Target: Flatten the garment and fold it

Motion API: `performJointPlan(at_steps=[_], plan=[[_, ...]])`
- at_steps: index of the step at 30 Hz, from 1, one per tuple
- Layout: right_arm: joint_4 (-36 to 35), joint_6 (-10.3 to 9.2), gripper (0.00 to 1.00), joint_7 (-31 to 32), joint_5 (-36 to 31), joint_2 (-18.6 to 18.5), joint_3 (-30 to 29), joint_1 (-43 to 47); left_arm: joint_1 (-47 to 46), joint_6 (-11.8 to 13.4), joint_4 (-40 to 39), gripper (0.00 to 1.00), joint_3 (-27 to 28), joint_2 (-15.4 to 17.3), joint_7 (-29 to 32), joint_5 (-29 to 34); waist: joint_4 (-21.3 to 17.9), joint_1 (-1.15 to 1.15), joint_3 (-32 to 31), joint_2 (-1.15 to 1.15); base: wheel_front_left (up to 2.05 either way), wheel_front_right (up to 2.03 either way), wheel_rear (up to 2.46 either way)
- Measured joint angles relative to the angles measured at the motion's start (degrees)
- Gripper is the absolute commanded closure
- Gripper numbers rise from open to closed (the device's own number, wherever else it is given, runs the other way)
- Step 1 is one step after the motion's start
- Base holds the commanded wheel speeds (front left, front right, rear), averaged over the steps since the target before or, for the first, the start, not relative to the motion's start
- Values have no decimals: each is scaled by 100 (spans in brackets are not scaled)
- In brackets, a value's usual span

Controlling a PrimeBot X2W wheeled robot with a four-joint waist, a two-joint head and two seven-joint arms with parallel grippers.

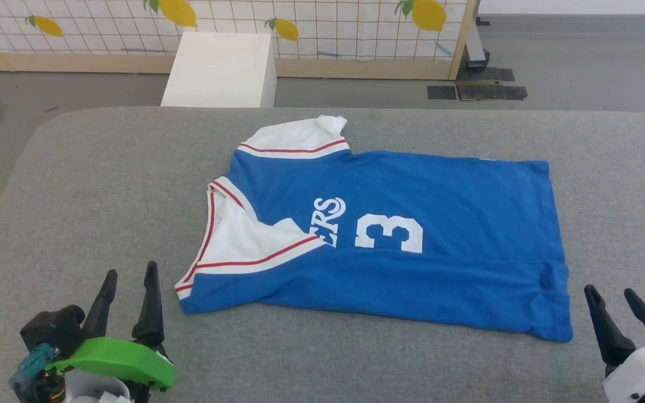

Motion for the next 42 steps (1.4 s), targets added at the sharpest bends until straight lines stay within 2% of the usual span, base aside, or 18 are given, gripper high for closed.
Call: performJointPlan(at_steps=[3, 5, 8, 17, 20, 24, 29, 30, 31, 32, 37, 42], plan=[[51, 0, 0, -44, 1, -1, 22, -3, -7, 0, 60, 0, -15, -45, 5, 1, -18, 0, 43, 0, 0, 0, 0], [90, 0, 0, -49, 1, -3, 21, -4, -45, 25, 164, 0, -76, -42, 236, -5, -19, 0, 73, 0, 0, 0, 0], [126, 0, 0, -48, 2, -10, 26, -18, -272, 35, 368, 0, -214, 0, 871, -49, -10, 0, 121, 0, 0, 0, 0], [164, 0, 0, -4, 55, -23, 86, -199, -1489, 322, 979, 0, -878, 357, 3782, -202, -48, 0, 311, 0, 0, 0, 0], [155, 0, 0, 12, 57, -20, 85, -237, -1762, 411, 1152, 0, -1102, 467, 4542, -196, -87, 0, 405, 0, 0, 0, 0], [123, 0, 0, 20, 57, -18, 67, -274, -2038, 461, 1321, 0, -1306, 505, 5208, -183, -171, 0, 586, 0, 0, 0, 0], [91, 0, 0, 21, 56, -5, 64, -386, -2130, 491, 1410, 0, -1307, 535, 5555, -283, -285, 0, 747, 0, 0, 0, 0], [89, 0, 0, 21, 56, -5, 56, -387, -2129, 490, 1405, 54, -1279, 537, 5562, -359, -299, 0, 770, 0, 0, 0, 0], [89, 0, 0, 21, 55, -4, 51, -387, -2128, 486, 1403, 90, -1267, 548, 5560, -416, -315, 0, 796, 0, 0, 0, 0], [89, 0, 0, 40, 55, -4, 42, -388, -2117, 474, 1388, 100, -1240, 554, 5558, -459, -329, 0, 817, 0, 0, 0, 0], [88, 0, 0, 280, -44, -49, 3, -391, -2102, 376, 1268, 100, -1165, 499, 5376, -564, -320, 1, 852, 0, 0, 0, 0], [-80, 0, 0, 1259, -277, -83, 60, -565, -1901, 388, 926, 100, -935, 491, 5044, -665, -333, 1, 837, 0, 0, 0, 0]])
